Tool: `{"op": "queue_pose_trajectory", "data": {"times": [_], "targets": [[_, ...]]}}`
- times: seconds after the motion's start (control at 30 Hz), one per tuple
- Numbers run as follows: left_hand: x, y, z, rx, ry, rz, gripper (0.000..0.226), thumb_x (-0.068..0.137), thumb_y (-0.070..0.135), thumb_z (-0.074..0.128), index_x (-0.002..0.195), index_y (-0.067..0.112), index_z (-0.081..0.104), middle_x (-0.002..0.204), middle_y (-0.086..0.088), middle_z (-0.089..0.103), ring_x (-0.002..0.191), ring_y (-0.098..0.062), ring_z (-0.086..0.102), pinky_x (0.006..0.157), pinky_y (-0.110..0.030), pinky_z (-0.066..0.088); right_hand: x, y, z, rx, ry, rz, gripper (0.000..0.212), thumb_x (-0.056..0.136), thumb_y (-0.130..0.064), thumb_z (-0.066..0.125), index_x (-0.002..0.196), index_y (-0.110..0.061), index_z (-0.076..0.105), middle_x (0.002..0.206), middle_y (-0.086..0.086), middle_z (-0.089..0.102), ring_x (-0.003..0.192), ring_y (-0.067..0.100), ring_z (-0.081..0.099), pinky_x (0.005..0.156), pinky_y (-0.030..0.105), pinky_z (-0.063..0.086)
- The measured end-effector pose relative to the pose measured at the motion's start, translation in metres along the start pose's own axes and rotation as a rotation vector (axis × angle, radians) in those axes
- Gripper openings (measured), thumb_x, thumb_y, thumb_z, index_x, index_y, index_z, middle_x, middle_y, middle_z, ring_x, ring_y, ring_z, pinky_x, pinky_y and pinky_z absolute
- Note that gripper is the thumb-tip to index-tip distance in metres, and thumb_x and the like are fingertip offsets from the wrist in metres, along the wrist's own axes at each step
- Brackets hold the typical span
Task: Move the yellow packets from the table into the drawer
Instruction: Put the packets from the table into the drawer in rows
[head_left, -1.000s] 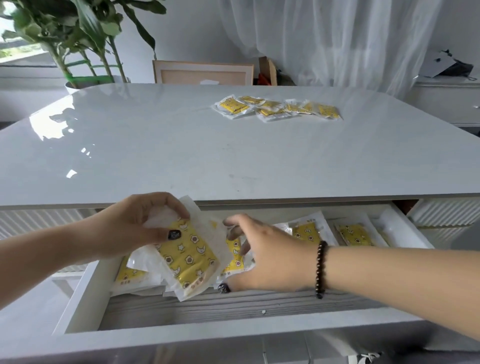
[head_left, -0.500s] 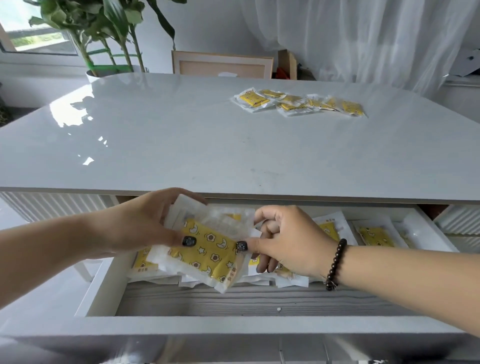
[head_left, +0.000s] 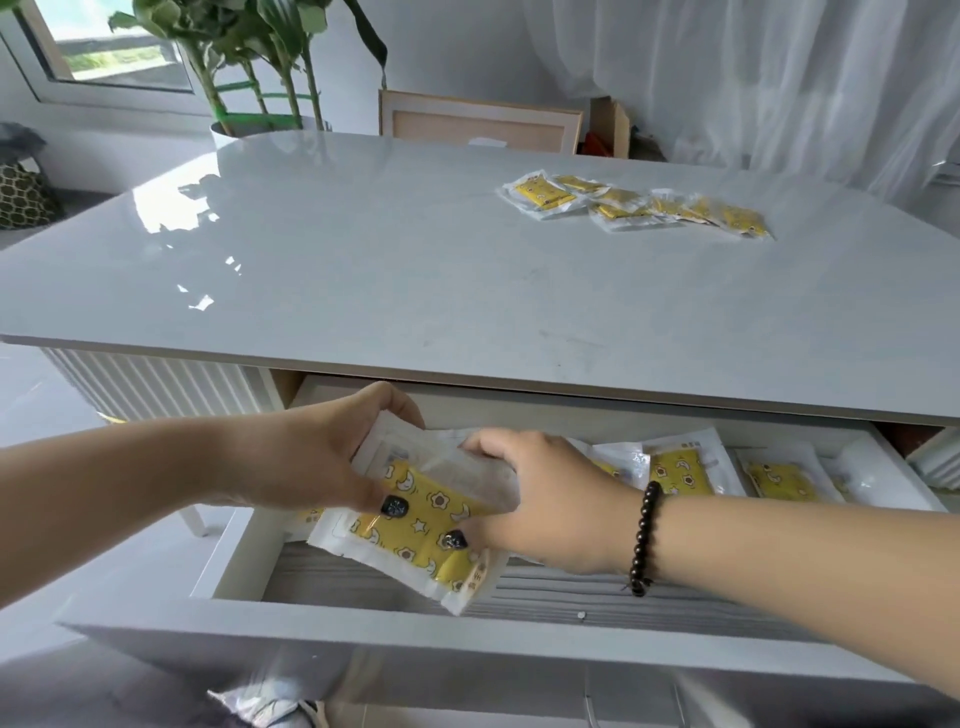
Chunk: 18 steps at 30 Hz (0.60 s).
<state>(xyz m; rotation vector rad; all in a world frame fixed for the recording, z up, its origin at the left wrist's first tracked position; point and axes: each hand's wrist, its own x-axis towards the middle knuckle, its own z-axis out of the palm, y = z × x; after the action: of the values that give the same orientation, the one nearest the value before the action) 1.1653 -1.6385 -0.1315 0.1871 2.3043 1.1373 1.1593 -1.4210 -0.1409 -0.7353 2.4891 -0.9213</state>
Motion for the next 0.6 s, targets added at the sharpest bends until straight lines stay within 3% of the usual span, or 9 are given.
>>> {"op": "queue_pose_trajectory", "data": {"times": [0.13,0.3,0.4,0.53,0.6], "targets": [[-0.002,-0.009,-0.004,0.066,0.057,0.002,0.052,0.078,0.004,0.074,0.106,0.026,0.037,0.106,0.0,0.067,0.093,-0.017,0.069,0.078,-0.038,0.059,0.02,-0.002,0.016,0.032,-0.046,0.08,0.029,0.076,-0.024,0.077,0.102,-0.02,0.065,0.098,0.0,0.07,0.089,0.016,0.066,0.078,0.031,0.056],[-0.006,-0.031,-0.026,0.085,0.245,0.04,0.044,0.078,-0.001,0.071,0.1,0.02,0.041,0.104,0.005,0.068,0.095,-0.005,0.067,0.079,-0.032,0.058,0.047,0.021,0.033,0.364,0.029,0.36,0.036,0.073,-0.016,0.079,0.106,-0.011,0.064,0.104,0.006,0.069,0.092,0.023,0.069,0.083,0.039,0.057],[-0.006,-0.04,-0.031,0.212,0.294,0.07,0.037,0.079,-0.001,0.067,0.101,0.021,0.047,0.103,0.01,0.066,0.095,-0.001,0.065,0.082,-0.03,0.057,0.063,0.033,0.047,0.618,0.122,0.505,0.026,0.07,-0.003,0.079,0.092,-0.006,0.065,0.097,0.011,0.071,0.09,0.029,0.069,0.086,0.046,0.055],[-0.004,-0.052,-0.032,0.515,0.334,0.064,0.032,0.081,0.018,0.068,0.106,0.032,0.055,0.106,0.018,0.058,0.095,0.01,0.055,0.085,-0.017,0.051,0.09,0.018,0.062,0.783,0.08,0.582,0.06,0.061,-0.005,0.082,0.115,0.003,0.056,0.102,0.018,0.069,0.086,0.031,0.07,0.079,0.046,0.057],[-0.002,-0.057,-0.029,0.625,0.317,0.041,0.041,0.079,0.033,0.07,0.117,0.036,0.054,0.116,0.017,0.055,0.098,0.005,0.051,0.085,-0.018,0.047,0.106,0.009,0.067,0.832,0.079,0.568,0.064,0.058,-0.009,0.084,0.114,0.004,0.055,0.101,0.018,0.069,0.085,0.032,0.071,0.078,0.047,0.058]]}}
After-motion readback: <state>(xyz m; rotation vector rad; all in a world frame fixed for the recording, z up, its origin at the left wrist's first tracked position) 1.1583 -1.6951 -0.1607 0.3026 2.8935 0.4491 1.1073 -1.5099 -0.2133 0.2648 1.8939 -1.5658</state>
